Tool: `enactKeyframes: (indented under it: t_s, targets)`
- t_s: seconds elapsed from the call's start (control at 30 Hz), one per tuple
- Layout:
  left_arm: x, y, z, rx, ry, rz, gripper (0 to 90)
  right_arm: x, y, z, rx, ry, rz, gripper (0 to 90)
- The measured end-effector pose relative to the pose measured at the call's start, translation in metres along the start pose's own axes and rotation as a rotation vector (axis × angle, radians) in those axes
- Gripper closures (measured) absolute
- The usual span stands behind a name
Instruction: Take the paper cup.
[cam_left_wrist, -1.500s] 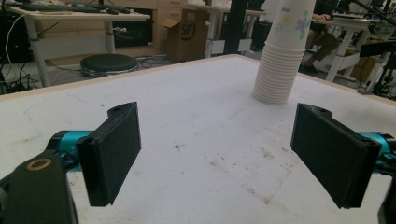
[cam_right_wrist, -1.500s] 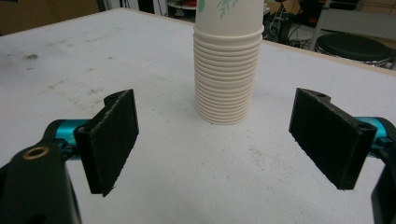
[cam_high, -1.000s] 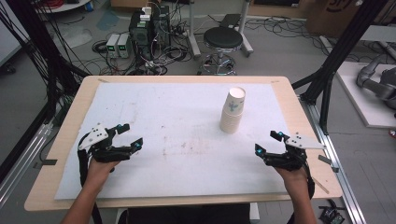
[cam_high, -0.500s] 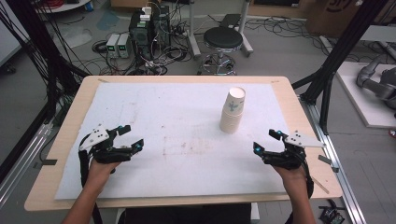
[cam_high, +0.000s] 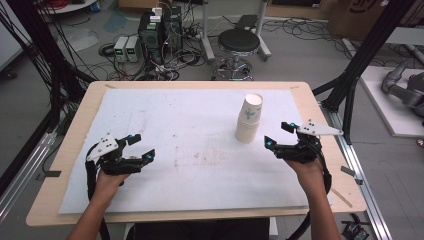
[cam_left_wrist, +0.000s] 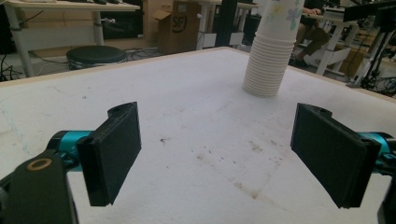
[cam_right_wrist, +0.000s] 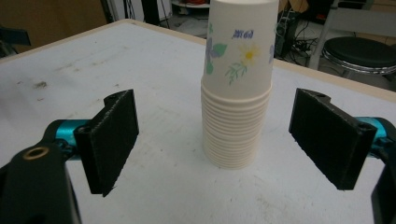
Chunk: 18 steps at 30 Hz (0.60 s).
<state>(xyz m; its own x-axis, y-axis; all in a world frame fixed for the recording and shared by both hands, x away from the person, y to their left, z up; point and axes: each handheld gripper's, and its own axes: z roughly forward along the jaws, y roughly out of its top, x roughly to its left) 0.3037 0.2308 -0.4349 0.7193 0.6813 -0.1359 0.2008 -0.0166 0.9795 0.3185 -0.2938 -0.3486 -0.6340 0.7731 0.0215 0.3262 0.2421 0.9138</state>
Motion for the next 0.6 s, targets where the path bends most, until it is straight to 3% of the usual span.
enactKeyframes:
  t_s: [0.27,0.6]
  targets:
    - [0.001,0.0,0.002,-0.005,-0.001,-0.007,16.7,-0.004,0.04,0.022,0.043,0.001,-0.044,15.9]
    - [0.001,0.0,0.004,-0.002,-0.009,-0.01,16.7,-0.016,0.065,0.047,0.113,0.0,-0.037,15.9]
